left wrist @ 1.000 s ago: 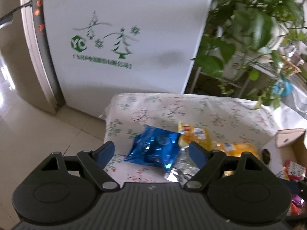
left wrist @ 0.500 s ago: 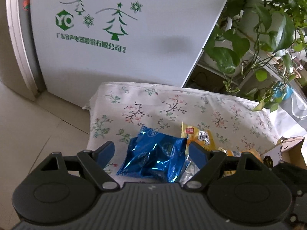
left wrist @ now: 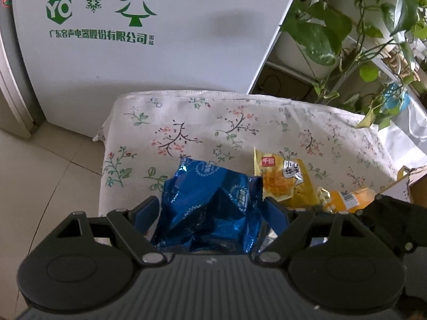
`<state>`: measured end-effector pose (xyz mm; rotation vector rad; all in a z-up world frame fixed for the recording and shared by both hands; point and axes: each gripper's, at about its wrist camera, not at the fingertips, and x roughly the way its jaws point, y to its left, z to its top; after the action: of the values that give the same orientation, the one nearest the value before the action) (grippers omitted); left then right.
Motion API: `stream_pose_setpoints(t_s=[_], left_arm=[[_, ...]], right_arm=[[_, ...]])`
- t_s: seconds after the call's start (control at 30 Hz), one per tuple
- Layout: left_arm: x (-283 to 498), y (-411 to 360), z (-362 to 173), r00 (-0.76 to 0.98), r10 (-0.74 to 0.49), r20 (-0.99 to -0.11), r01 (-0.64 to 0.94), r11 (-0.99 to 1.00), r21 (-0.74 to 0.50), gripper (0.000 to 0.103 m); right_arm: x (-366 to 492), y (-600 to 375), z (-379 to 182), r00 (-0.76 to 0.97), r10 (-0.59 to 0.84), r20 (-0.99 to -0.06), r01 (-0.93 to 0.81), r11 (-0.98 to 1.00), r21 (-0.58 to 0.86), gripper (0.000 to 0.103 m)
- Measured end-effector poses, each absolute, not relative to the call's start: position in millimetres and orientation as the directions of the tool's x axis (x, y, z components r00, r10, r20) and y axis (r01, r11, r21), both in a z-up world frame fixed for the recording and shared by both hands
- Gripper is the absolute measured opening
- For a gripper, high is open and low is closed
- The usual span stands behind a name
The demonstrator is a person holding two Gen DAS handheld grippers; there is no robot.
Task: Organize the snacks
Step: 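Lower the left tool onto the blue foil bag while the right tool lowers onto the silver foil bag, then grasp the blue foil bag with the left tool while the right tool grasps the silver foil bag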
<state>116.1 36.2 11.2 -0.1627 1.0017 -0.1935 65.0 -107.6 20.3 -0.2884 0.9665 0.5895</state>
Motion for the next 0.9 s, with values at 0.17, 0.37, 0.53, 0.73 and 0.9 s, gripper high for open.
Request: stream_pose_setpoints(t_s=[0.17, 0.37, 0.53, 0.73, 0.9], left_arm=[[113.8, 36.6, 9.5, 0.539, -0.218, -0.814, 0.079, 0.975, -0.208, 0.082], [112.2, 39.8, 9.3, 0.546, -0.221, -0.808, 0.072, 0.973, -0.217, 0.078], [109.1, 30.5, 8.7, 0.557, -0.182, -0.810, 0.095, 0.983, -0.155, 0.080], [109.8, 27.9, 5.4, 0.548, -0.176, -0.818, 0.077, 0.984, -0.161, 0.068], [106.4, 23.7, 5.5, 0.533, -0.168, -0.830, 0.075, 0.986, -0.151, 0.050]], right_arm=[[64.6, -99.9, 8.5, 0.419, 0.346, -0.840, -0.613, 0.790, 0.019, 0.071], [60.3, -97.7, 8.7, 0.408, 0.340, -0.847, -0.604, 0.796, 0.029, 0.069], [65.5, -94.0, 6.7, 0.411, 0.324, -0.852, -0.589, 0.808, 0.023, 0.068], [58.7, -94.2, 9.3, 0.417, 0.318, -0.852, -0.574, 0.819, 0.025, 0.068], [54.4, -95.0, 10.6, 0.409, 0.316, -0.856, -0.567, 0.823, 0.032, 0.067]])
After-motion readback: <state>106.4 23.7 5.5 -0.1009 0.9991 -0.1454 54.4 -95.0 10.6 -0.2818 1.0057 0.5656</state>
